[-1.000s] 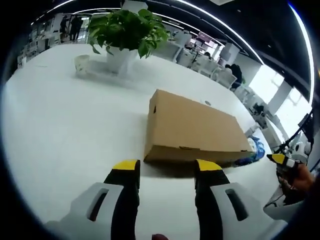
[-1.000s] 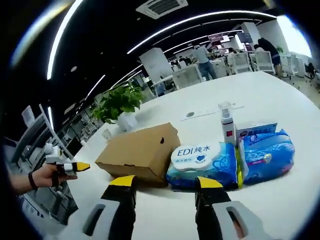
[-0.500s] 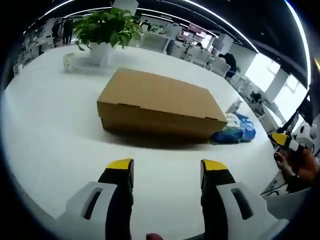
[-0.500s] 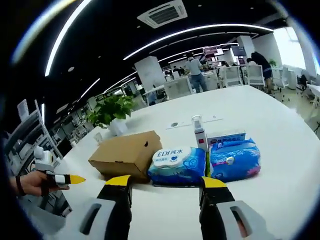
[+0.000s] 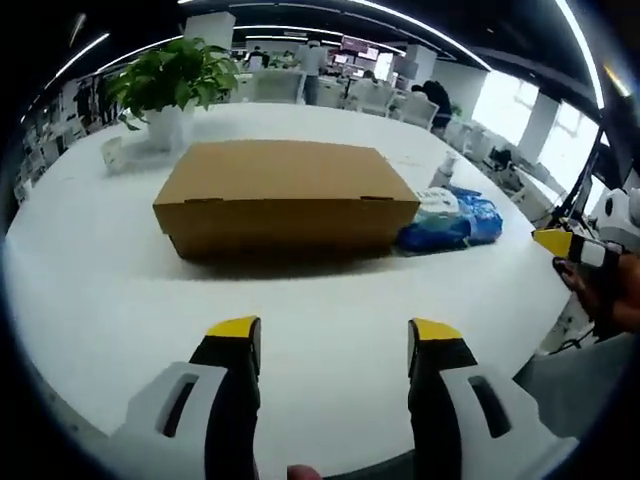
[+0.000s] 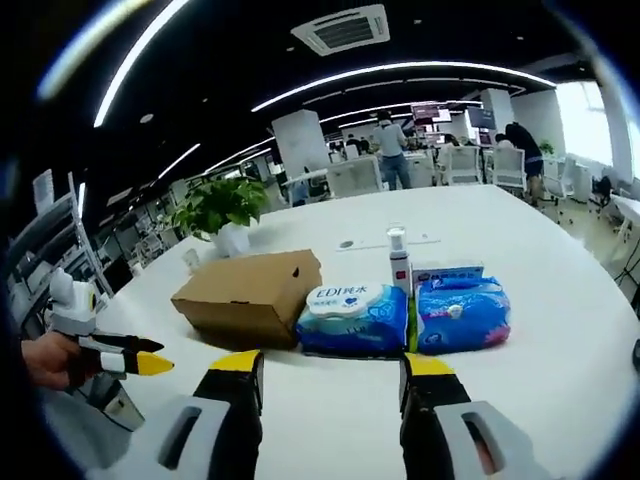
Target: Operate the shoe box by opening the lid, removing the specified soft item, and placing it in the target area until the item is outside and the box remains undamaged.
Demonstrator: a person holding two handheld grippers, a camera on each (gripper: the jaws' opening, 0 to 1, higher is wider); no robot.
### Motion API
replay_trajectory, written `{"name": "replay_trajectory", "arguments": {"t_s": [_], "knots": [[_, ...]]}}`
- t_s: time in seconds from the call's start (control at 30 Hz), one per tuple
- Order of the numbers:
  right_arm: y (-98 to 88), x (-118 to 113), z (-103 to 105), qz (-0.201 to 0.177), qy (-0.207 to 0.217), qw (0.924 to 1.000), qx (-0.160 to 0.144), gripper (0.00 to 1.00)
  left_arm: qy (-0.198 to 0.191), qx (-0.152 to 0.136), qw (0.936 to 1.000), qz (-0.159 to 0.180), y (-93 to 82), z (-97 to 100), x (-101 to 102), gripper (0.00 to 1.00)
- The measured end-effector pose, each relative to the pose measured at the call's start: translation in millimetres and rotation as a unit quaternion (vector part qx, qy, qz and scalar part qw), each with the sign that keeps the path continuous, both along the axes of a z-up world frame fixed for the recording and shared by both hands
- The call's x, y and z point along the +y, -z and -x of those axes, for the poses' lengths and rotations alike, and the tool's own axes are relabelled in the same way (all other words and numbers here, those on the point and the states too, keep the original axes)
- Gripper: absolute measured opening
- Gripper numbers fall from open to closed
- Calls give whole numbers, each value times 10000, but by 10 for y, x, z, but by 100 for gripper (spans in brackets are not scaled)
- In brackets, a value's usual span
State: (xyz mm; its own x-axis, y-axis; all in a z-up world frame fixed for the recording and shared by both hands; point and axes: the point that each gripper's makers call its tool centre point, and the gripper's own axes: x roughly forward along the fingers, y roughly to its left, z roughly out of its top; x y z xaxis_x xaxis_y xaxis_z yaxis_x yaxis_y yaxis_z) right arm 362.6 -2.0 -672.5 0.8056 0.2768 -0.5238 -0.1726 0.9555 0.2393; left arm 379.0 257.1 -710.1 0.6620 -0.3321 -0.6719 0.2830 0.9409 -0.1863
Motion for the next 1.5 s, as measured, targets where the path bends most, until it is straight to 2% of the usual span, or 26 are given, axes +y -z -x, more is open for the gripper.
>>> {"name": "replay_trajectory", "arguments": {"t_s": [0.1,0.2,0.4,0.57,0.73,1.5], "knots": [[5,12,-6,-3,41,10000,-20,54,38,-28,10000,-52,-7,-10,33,58],[-35,35,-30,32,-19,9999,-117,54,-126,-10,9999,69,6,-22,88,58],[60,89,0,71,-140,9999,56,52,-159,68,9998,85,46,27,73,57],[77,68,-2,82,-57,9999,83,52,-224,92,9996,130,61,55,117,57],[162,88,47,67,-38,9997,243,53,-312,89,9993,196,62,49,145,57],[177,76,112,105,-34,9994,342,51,-309,48,9989,337,12,60,97,56]]}}
